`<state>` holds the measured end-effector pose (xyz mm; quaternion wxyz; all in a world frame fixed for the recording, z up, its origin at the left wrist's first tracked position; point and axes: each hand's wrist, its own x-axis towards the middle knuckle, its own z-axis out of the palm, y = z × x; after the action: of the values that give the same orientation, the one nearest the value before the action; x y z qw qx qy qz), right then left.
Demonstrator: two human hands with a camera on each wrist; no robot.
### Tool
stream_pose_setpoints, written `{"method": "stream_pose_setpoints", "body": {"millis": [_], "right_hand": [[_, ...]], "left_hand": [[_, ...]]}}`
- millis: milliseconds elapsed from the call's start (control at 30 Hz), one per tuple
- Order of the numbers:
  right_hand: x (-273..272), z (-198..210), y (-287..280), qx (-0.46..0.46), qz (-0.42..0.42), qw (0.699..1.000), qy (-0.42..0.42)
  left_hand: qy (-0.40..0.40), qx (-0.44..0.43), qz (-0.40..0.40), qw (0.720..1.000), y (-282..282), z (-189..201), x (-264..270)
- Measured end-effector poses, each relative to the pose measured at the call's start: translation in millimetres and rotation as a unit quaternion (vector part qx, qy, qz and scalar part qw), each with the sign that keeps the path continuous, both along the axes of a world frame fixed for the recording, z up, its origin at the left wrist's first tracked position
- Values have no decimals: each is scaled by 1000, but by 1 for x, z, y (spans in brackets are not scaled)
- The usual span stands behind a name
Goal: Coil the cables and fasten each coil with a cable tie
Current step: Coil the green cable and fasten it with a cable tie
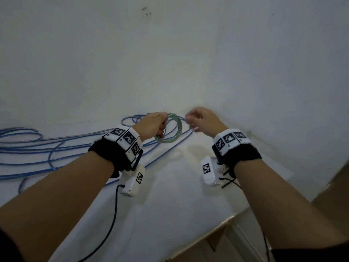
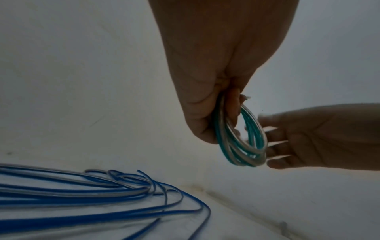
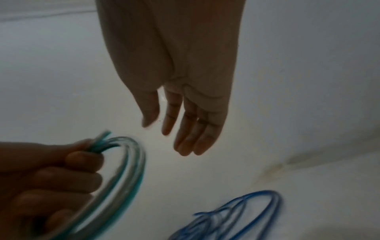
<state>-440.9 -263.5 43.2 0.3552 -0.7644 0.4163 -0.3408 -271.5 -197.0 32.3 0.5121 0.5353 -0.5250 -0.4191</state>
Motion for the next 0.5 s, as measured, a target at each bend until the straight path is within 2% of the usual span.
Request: {"method": "stream_pose_setpoints", "body": {"millis": [67, 133, 200, 333, 433, 500], "right_hand": [[-28, -4, -11, -25, -49, 983, 175], [-51, -9, -17, -14, -65, 944, 322], [-67, -17, -19, 1, -61, 902, 427], [-85, -35, -21, 25, -49, 855, 515], [-91, -42, -23, 27, -33, 851, 524], [-93, -47, -22, 25, -17, 860, 509]], "left_hand": [[-9, -1, 5, 1000, -5, -2, -12], [-13, 1, 3, 1000, -9, -3, -20], [-13, 4, -5, 1000, -12, -5, -26], [-11, 18, -24, 999, -16, -13, -34], [-15, 23, -27, 999, -19, -17, -35], [-21, 25, -29, 999, -20, -20, -35]]}}
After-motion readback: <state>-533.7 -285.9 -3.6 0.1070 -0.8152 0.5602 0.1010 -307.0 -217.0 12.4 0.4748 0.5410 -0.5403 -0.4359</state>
